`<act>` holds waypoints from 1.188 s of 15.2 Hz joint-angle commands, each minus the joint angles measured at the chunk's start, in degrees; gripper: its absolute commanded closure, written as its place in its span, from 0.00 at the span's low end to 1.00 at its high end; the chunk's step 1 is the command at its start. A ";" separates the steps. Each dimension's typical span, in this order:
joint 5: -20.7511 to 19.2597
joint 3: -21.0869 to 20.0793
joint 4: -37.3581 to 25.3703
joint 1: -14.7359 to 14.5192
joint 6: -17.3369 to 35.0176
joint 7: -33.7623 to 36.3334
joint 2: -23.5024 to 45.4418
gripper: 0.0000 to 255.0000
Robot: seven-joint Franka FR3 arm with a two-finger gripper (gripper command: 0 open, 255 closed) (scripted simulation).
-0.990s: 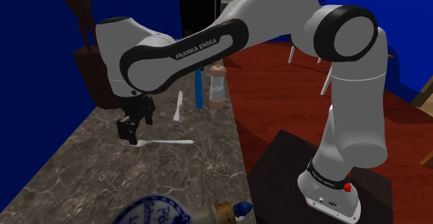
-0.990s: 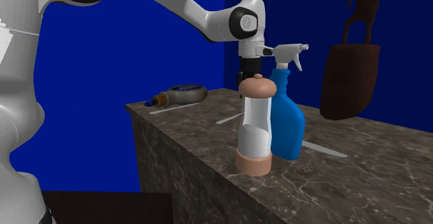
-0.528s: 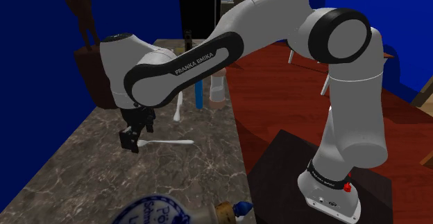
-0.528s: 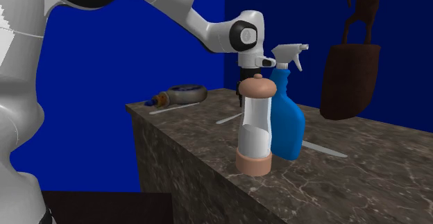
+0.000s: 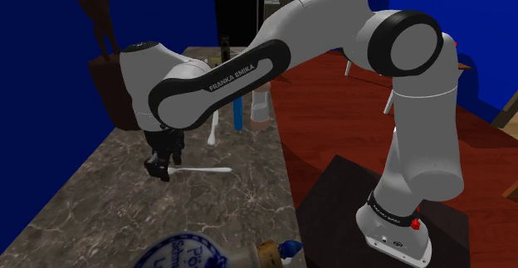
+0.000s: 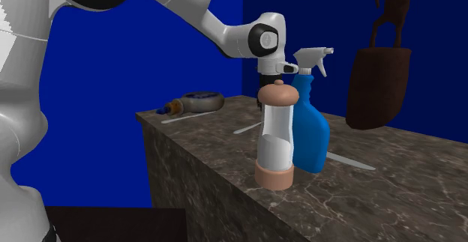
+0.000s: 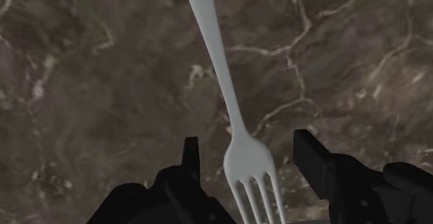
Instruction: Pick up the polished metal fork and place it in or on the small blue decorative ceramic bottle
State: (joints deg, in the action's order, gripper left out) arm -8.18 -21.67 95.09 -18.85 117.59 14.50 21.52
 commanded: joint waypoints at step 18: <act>0.87 -0.39 -4.66 0.02 -6.20 -0.55 -1.68 1.00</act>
State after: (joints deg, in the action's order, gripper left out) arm -7.42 -22.02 90.91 -18.85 112.08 14.02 20.04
